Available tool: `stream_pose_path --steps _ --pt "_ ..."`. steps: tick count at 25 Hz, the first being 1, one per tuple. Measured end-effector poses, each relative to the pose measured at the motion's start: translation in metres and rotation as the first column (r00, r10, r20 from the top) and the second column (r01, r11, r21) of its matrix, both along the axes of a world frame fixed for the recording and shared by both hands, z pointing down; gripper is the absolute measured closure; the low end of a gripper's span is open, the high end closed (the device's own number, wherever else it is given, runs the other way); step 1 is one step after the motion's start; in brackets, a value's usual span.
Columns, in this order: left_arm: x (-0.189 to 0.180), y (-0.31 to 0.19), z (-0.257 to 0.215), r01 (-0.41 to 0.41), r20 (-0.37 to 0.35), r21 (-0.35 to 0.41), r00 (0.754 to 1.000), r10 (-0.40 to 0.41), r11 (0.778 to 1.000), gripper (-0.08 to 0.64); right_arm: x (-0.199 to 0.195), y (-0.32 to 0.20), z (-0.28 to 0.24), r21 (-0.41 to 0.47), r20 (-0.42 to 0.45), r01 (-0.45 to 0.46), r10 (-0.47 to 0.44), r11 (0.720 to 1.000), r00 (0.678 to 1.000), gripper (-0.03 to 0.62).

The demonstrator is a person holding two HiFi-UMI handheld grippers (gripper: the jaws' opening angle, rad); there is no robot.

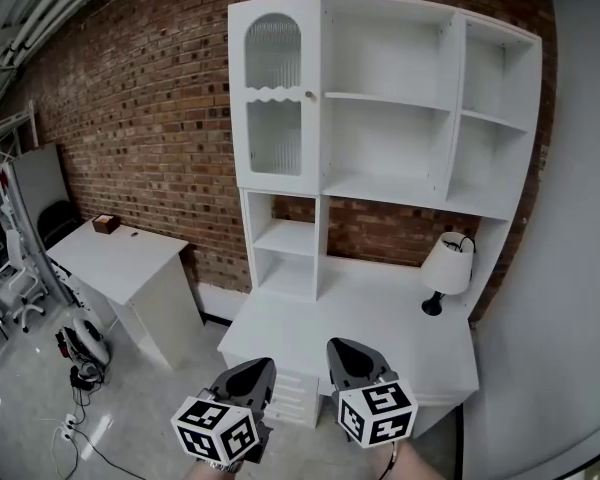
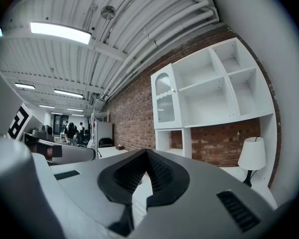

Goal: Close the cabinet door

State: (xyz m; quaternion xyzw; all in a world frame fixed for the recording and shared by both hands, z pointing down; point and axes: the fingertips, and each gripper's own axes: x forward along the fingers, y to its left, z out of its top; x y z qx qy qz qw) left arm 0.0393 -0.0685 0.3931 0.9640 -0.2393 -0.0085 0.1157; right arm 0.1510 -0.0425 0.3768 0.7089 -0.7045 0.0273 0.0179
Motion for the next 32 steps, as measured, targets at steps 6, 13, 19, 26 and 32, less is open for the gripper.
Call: stream_pose_path --steps 6,13,19,26,32 --pt "0.013 0.029 -0.001 -0.006 -0.005 0.004 1.000 0.006 1.000 0.552 0.007 0.028 0.000 0.001 -0.007 0.010 -0.010 1.000 1.000 0.566" --pt "0.019 0.037 -0.003 0.002 -0.004 0.013 1.000 -0.002 1.000 0.552 0.009 0.038 0.001 0.009 -0.005 0.027 -0.027 1.000 1.000 0.566" --pt "0.020 0.038 -0.001 0.009 -0.004 0.014 1.000 -0.009 1.000 0.552 0.009 0.039 0.002 0.014 -0.002 0.036 -0.036 0.999 0.999 0.566" --pt "0.020 0.034 -0.002 0.015 0.004 0.013 1.000 -0.015 1.000 0.552 0.010 0.036 0.002 0.011 0.000 0.041 -0.041 0.999 0.999 0.566" --pt "0.024 0.031 -0.004 0.011 0.005 0.016 1.000 -0.011 1.000 0.552 0.011 0.033 0.000 0.012 -0.003 0.044 -0.044 0.999 0.999 0.566"
